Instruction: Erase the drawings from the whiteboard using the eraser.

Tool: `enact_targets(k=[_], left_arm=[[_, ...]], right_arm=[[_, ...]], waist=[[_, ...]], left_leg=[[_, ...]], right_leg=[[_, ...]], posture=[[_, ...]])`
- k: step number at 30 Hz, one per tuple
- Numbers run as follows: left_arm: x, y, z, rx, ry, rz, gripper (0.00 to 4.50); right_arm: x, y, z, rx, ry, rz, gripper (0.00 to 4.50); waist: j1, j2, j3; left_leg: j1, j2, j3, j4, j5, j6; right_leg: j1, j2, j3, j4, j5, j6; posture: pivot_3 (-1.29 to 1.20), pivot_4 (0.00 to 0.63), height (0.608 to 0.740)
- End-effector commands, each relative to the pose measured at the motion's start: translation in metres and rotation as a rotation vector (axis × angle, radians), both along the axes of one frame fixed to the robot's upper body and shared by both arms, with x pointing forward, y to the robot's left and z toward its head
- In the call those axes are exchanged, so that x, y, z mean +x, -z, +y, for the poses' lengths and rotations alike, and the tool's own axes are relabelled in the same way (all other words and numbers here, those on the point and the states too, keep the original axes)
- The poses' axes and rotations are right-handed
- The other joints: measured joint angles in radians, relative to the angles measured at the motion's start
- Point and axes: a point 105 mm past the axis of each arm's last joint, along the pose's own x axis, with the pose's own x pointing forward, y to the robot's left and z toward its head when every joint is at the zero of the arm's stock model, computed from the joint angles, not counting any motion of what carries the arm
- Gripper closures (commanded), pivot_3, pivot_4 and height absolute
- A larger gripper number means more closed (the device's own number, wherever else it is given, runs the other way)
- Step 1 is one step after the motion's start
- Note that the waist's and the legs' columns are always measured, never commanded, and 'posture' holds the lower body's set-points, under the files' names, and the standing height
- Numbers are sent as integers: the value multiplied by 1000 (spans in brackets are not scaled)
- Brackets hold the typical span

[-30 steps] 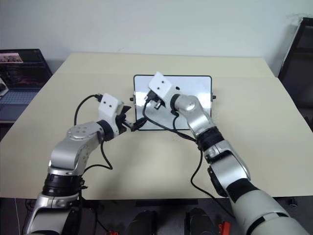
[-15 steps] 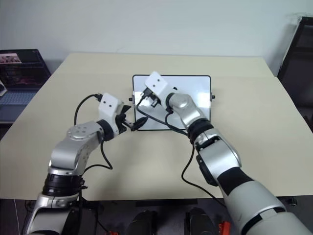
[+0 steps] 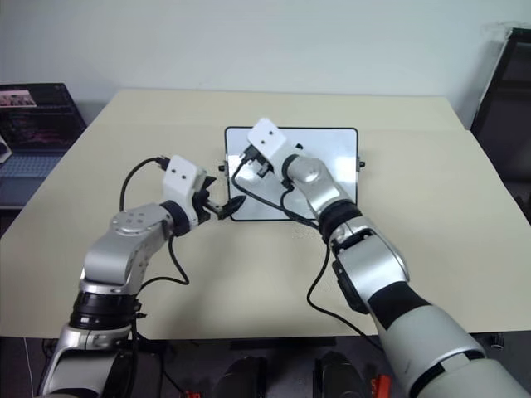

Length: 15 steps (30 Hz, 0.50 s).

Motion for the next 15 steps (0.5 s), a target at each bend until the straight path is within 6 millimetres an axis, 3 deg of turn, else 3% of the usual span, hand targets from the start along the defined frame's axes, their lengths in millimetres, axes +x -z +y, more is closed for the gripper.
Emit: enact_targets(k=[1, 4, 8, 12, 15], left_arm=[[-3, -15, 0, 11, 3, -56, 0], [-4, -15, 2, 11, -3, -55, 0], [-4, -14, 2, 12, -4, -53, 0], [-5, -13, -1, 13, 1, -53, 0], [-6, -14, -3, 13, 4, -55, 0]], right_arm=[[-3, -2, 8, -27, -27, 1, 3434], [-6, 10, 10, -67, -55, 42, 3434], [-5, 7, 9, -61, -44, 33, 3434], [1, -18, 7, -11, 17, -52, 3434], [1, -20, 8, -2, 29, -54, 3434]], waist=[[0, 0, 0], [0, 0, 0], [0, 0, 0], [0, 0, 0], [0, 0, 0]], left_leg=[[0, 0, 0, 0, 0, 0], [0, 0, 0, 0, 0, 0], [0, 0, 0, 0, 0, 0], [0, 0, 0, 0, 0, 0], [0, 0, 0, 0, 0, 0]], right_leg=[[0, 0, 0, 0, 0, 0], [0, 0, 0, 0, 0, 0], [0, 0, 0, 1, 0, 0], [0, 0, 0, 1, 0, 0], [0, 0, 0, 1, 0, 0]], posture=[[0, 150, 740], [0, 150, 740], [0, 150, 740], [0, 150, 740], [0, 150, 740]])
